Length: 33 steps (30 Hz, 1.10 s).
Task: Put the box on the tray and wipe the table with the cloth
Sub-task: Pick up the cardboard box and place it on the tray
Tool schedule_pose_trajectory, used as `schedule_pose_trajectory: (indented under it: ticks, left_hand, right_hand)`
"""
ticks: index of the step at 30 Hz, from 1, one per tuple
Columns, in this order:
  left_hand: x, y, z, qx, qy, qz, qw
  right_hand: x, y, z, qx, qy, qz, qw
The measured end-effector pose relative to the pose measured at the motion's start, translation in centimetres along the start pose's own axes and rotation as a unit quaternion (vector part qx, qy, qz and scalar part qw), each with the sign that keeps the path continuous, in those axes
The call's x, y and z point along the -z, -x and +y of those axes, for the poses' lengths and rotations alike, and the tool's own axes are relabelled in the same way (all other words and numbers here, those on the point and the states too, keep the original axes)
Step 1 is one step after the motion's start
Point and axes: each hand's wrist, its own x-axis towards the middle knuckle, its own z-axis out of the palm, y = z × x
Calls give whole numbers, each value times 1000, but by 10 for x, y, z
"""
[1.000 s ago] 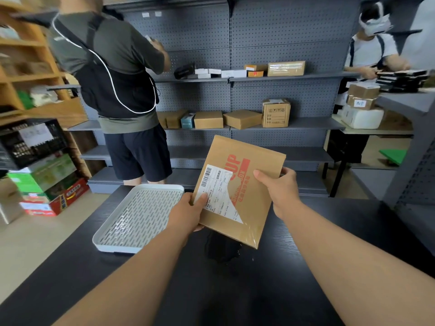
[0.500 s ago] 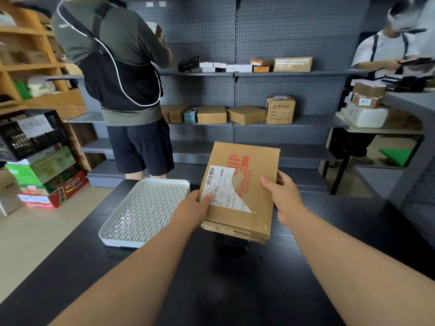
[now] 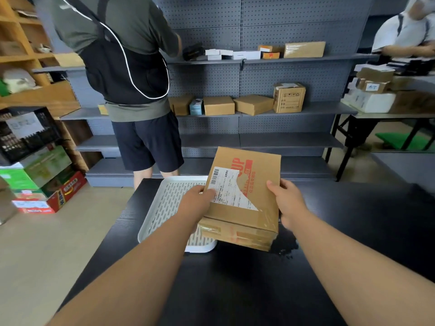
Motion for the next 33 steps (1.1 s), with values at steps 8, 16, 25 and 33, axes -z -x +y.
schedule_pose_trajectory:
  ticks: [8, 16, 25, 33]
  left_hand:
    - [103, -26, -38, -25, -60, -13, 998]
    - [161, -38, -75, -43, -10, -11, 999]
    - [168, -68, -85, -21, 13, 3, 1000]
    - [151, -117, -90, 17, 14, 1, 1000]
  right_hand:
    - [-104, 37, 17, 9, -4, 34, 999]
    - [-164, 61, 27, 43, 62, 37, 996]
    - [-191, 44, 37, 6, 89, 40, 995]
    - [-198, -1, 39, -8, 128, 40, 991]
